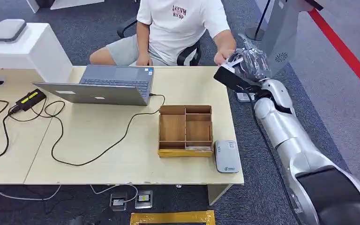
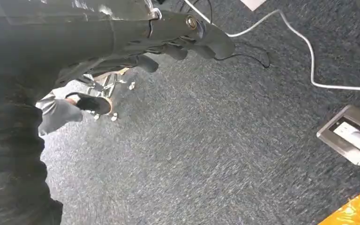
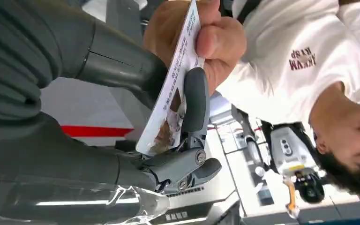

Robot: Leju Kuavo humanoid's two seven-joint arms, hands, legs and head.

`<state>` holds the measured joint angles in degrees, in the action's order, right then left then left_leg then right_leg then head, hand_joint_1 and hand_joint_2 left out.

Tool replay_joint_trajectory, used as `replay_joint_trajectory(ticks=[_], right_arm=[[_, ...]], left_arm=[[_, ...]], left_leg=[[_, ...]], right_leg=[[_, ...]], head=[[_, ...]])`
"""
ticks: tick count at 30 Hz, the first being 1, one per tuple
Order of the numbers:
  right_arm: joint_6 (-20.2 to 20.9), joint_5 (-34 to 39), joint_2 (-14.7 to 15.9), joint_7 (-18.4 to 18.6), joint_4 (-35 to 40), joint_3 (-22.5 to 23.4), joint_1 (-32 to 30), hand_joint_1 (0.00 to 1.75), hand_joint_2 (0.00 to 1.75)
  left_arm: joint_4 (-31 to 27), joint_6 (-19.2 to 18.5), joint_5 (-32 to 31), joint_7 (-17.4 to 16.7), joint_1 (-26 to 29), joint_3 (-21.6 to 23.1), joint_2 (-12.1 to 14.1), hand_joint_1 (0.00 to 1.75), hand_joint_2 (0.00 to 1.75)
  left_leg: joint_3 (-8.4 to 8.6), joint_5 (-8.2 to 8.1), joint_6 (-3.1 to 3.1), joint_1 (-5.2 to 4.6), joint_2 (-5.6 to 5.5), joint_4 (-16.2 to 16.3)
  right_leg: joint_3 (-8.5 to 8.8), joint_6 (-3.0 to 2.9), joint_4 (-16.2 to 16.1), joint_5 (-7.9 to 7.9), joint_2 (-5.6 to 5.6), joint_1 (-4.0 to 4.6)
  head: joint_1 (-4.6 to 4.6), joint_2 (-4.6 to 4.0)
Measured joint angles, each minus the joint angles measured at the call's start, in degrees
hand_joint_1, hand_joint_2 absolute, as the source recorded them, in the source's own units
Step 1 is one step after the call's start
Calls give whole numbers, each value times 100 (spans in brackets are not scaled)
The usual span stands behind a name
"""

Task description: Pass the card to the sensor for recognition and then transmit it.

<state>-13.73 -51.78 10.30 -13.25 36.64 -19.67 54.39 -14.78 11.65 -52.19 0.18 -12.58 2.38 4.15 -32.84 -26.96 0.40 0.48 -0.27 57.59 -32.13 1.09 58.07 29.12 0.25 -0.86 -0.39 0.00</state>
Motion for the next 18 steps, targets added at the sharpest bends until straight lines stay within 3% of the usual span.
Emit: replay_joint_trajectory(ticks=[7, 8, 9, 10, 15, 16, 18], right_arm=[[2, -2, -127, 13, -497, -81, 81, 175, 175], [20, -2, -145, 13, -565, -94, 96, 162, 175], [35, -7, -155, 13, -602, -105, 99, 59, 175], [50, -20, -158, 13, -623, -129, 99, 0, 175], [31, -52, -217, 48, -742, -144, 99, 0, 175], [22, -46, -225, 35, -763, -144, 98, 0, 0], [-11, 37, -247, -20, -792, -147, 97, 0, 0]], left_arm=[[2, 18, 26, 35, 97, 96, 46, 0, 175], [2, 20, 50, 35, 97, 103, 48, 0, 175], [2, 24, 59, 35, 100, 101, 48, 0, 175], [2, 26, 81, 35, 106, 101, 48, 0, 175], [4, 85, 179, 35, 153, 101, 63, 0, 175], [4, 114, 218, 44, 170, 101, 74, 0, 175], [11, 171, 308, 70, 212, 98, 85, 0, 175]], left_leg=[[1, 0, 0, 0, 0, 1], [1, 0, 0, 1, 0, 1], [1, 0, 0, 1, 0, 1], [1, 0, 0, 1, 0, 1], [1, 0, 0, 1, 2, 0], [1, 0, 0, 1, 2, 0], [1, 0, 0, 0, 3, 0]], right_leg=[[-1, 0, 0, 0, 0, 0], [-1, 0, 0, 0, 0, 1], [-1, 0, 0, 0, 0, 1], [-1, 0, 0, 0, -1, 1], [-1, 0, 0, 0, -2, 1], [-1, 0, 0, 0, -2, 1], [-3, 0, 0, 0, -4, 1]], head=[[4, 0], [0, 0], [0, 0], [2, 0], [2, 0], [2, 0], [2, 0]])
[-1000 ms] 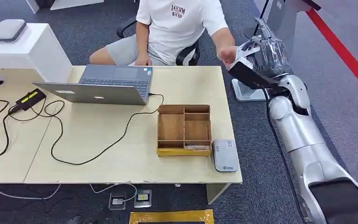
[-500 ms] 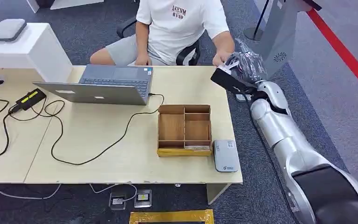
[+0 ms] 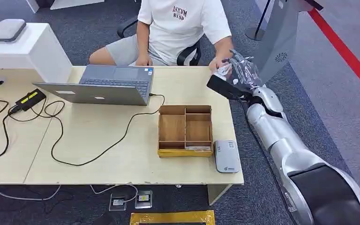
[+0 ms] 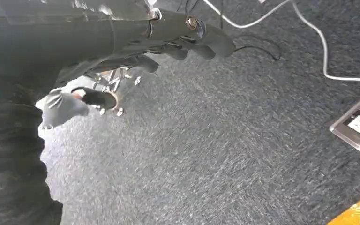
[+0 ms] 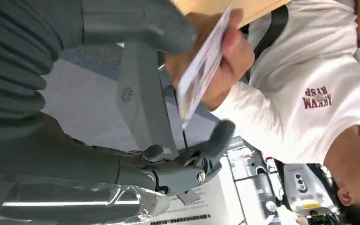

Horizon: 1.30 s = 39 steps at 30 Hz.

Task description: Pass the card to the sensor for recognition and then transmit it.

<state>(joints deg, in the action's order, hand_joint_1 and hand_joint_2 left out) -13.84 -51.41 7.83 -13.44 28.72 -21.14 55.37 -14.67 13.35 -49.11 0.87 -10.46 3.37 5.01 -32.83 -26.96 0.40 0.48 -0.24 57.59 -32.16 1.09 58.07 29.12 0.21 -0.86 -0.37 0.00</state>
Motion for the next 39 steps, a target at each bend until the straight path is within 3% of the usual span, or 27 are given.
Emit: replay_joint_trajectory(ticks=[8, 13, 14, 18, 21, 27, 30, 39], right_arm=[[-81, 766, 11, -173, 52, 4, -13, 0, 0], [100, 1363, 164, -110, 467, 22, -149, 0, 0], [279, 1666, 194, -68, 613, 31, -205, 0, 175], [1332, 3368, 310, 284, 1494, 241, -526, 0, 175], [1714, 3990, 444, 415, 2158, 361, -736, 0, 175], [1985, 3921, 774, 542, 3590, 490, -1476, 0, 175], [2367, 4249, 881, 682, 4180, 601, -1875, 0, 175], [2831, 4711, 1060, 929, 5274, 804, -2673, 0, 175]], left_arm=[[24, 109, 112, 101, 167, 2, 70, 0, 175], [42, 109, 177, 162, 277, 4, 101, 0, 175], [46, 103, 215, 166, 283, 4, 100, 0, 175], [72, 74, 337, 203, 306, 4, 118, 0, 175], [85, 61, 370, 208, 318, 4, 153, 0, 175], [107, 79, 411, 212, 348, 4, 236, 0, 175], [116, 101, 411, 219, 348, 4, 247, 0, 175], [136, 105, 398, 269, 347, 7, 291, 0, 175]], left_leg=[[1, 0, 0, 0, 4, 1], [2, 0, 0, 0, 5, 1], [2, 0, 0, 0, 5, 1], [3, -1, 0, 0, 4, 1], [5, -1, 0, 0, 3, 1], [7, -5, -4, 1, 7, 1], [8, -6, -4, 2, 7, 1], [11, -6, -4, 2, 11, 0]], right_leg=[[-4, 0, 0, 0, -4, 0], [-3, 0, -1, 0, -5, 0], [-2, 0, -1, 0, -4, 0], [-3, 0, -1, 0, -4, 0], [-3, 0, -1, 0, -1, 0], [-3, -1, -2, 1, -5, 1], [0, -1, -4, 2, -6, 2], [0, -1, -4, 2, -13, 2]], head=[[0, 0], [-2, 0], [0, 0], [0, 0], [-2, 0], [0, 0], [0, 0], [-4, 0]])
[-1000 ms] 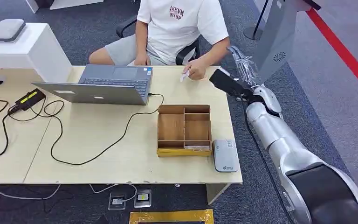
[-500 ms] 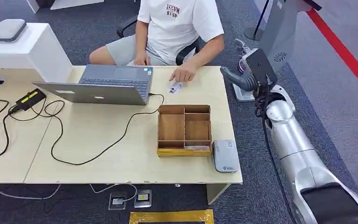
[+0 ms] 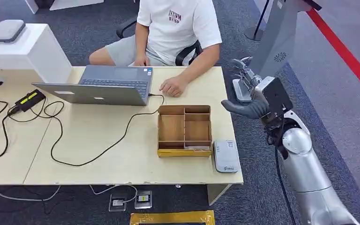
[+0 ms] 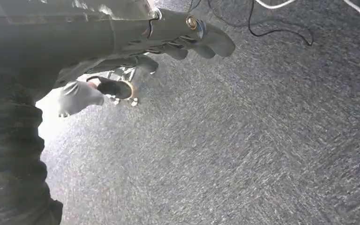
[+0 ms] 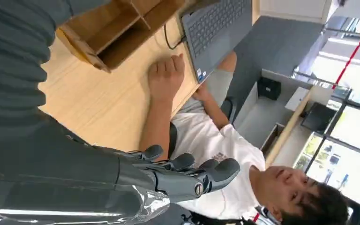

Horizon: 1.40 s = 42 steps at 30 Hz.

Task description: Pass the card to the sensor for recognition and then transmit it.

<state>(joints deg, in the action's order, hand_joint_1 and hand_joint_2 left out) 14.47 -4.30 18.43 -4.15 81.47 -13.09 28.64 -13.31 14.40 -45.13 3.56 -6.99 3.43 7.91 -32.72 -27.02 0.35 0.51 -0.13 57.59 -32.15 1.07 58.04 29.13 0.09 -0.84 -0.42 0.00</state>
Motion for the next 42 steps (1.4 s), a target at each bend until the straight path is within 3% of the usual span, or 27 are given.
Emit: replay_joint_trajectory(ticks=[12, 24, 33, 36, 42], right_arm=[[-66, -53, 59, -24, 504, 114, -1418, 0, 175], [-221, 39, -164, -212, 327, -50, -1794, 0, 175], [-920, -764, -236, -245, -16, -225, -1790, 0, 175], [-1381, -1401, -245, -140, -160, -295, -1771, 0, 175], [-1733, -1838, -258, 80, -389, -409, -1723, 0, 175]], left_arm=[[13, -37, 39, 2, -3, 0, 4, 0, 175], [31, -83, 125, -20, -13, 0, 0, 0, 175], [39, -79, 107, -85, -28, 0, 0, 0, 175], [39, -61, 105, -133, -29, 0, 0, 0, 175], [42, -55, 105, -175, -29, 0, -4, 0, 175]], left_leg=[[-5, -3, 1, 0, -3, -2], [-5, -3, 1, 1, -2, -3], [-6, -3, 1, 1, -2, -3], [-6, -3, 1, 1, -2, -3], [-7, -3, 1, 1, -2, -3]], right_leg=[[0, -1, 0, 2, 5, 0], [0, -1, 0, 2, 2, 1], [0, -1, 0, 3, 4, 1], [0, -1, 0, 3, 4, 1], [-1, -1, 0, 3, 4, 1]], head=[[4, 0], [4, 0], [4, 0], [2, 0], [4, 0]])
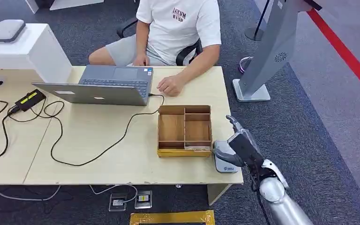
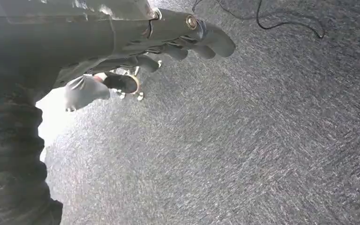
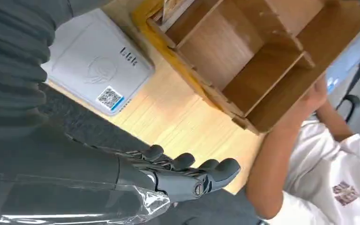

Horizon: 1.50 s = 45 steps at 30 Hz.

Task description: Pass the card to the sensor for recognition and then transmit it.

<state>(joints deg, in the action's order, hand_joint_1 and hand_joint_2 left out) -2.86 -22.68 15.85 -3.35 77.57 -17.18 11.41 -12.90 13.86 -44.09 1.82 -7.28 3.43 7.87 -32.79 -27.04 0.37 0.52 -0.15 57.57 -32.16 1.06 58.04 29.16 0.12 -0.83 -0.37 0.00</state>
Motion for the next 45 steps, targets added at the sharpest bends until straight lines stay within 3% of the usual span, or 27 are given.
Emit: replay_joint_trajectory(ticks=[6, 10, 22, 39, 45], right_arm=[[-813, -949, -50, 234, -523, -98, 72, 0, 175], [-1000, -1411, -63, 243, -698, -238, 72, 0, 175], [-1011, -2398, -85, 145, -787, -769, 132, 0, 175], [-919, -2617, -46, 18, -449, -1058, 216, 0, 175], [-967, -2774, -162, -83, -438, -1226, 314, 0, 175]], left_arm=[[2, 7, -96, -22, -1, 15, -22, 0, 175], [4, 7, -101, -22, -2, 48, -22, 0, 175], [22, 7, -92, -22, -1, 94, -17, 0, 175], [46, 11, -55, -7, -1, 96, -11, 0, 175], [48, 26, -57, -2, -1, 96, -11, 0, 175]], left_leg=[[0, 0, 0, 0, -1, 0], [0, 0, 0, 1, -1, 0], [0, 0, 0, 3, 0, 0], [1, 1, 0, 3, 0, 0], [1, 1, -1, 3, 0, 0]], right_leg=[[0, 0, 0, 0, 1, 0], [0, 0, 0, 0, 1, 1], [1, -2, 0, 1, 1, 2], [2, -2, 1, 1, 1, 3], [1, -2, 1, 1, 0, 3]], head=[[0, 0], [-2, 0], [-2, 0], [0, 0], [-2, 0]])
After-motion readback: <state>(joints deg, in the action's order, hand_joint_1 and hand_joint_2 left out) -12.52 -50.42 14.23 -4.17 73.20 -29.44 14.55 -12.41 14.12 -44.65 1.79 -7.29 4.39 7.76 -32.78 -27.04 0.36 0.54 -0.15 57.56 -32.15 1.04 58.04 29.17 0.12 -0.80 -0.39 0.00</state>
